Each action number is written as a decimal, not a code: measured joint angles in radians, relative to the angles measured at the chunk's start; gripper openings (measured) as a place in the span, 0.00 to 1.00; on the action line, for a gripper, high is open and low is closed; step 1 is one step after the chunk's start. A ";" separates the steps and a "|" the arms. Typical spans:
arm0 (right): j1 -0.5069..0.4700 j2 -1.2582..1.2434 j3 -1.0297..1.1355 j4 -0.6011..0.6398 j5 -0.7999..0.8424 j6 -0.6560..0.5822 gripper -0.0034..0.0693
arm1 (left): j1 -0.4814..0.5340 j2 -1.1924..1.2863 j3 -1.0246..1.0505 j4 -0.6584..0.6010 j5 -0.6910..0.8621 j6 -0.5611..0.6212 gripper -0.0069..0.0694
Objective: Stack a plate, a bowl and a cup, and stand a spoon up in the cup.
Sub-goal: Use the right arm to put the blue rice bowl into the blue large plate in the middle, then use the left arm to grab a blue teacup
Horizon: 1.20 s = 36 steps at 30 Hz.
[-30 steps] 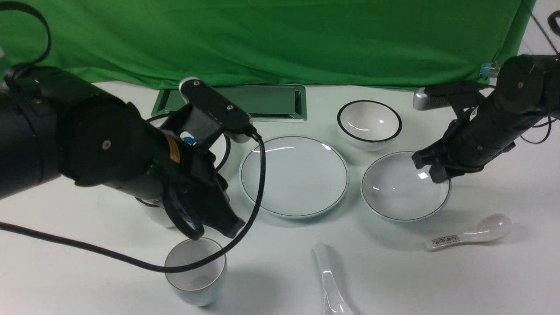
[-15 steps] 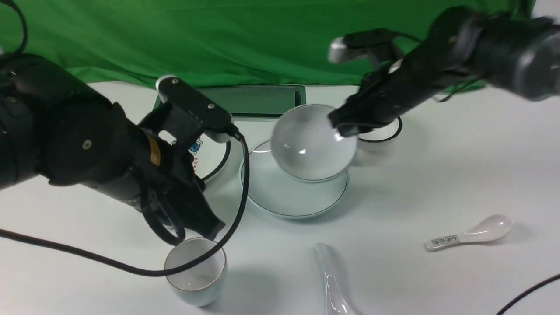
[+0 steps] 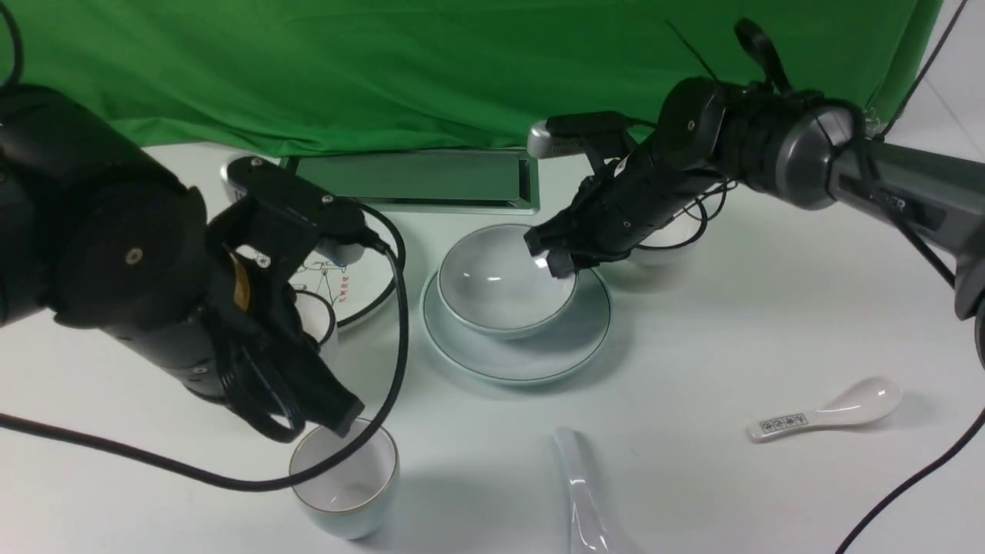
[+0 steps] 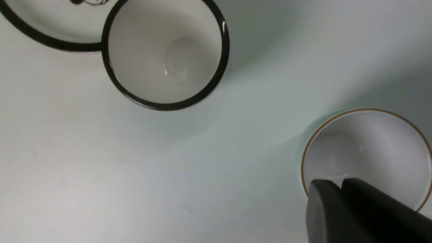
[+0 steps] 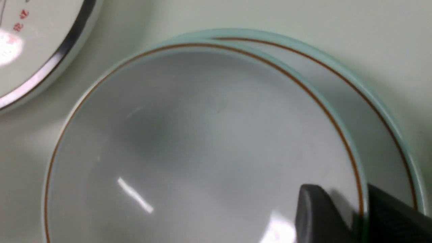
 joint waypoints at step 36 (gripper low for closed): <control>0.000 -0.451 -0.014 -0.197 0.510 -0.056 0.51 | 0.000 0.192 -0.142 -0.034 -0.121 0.053 0.09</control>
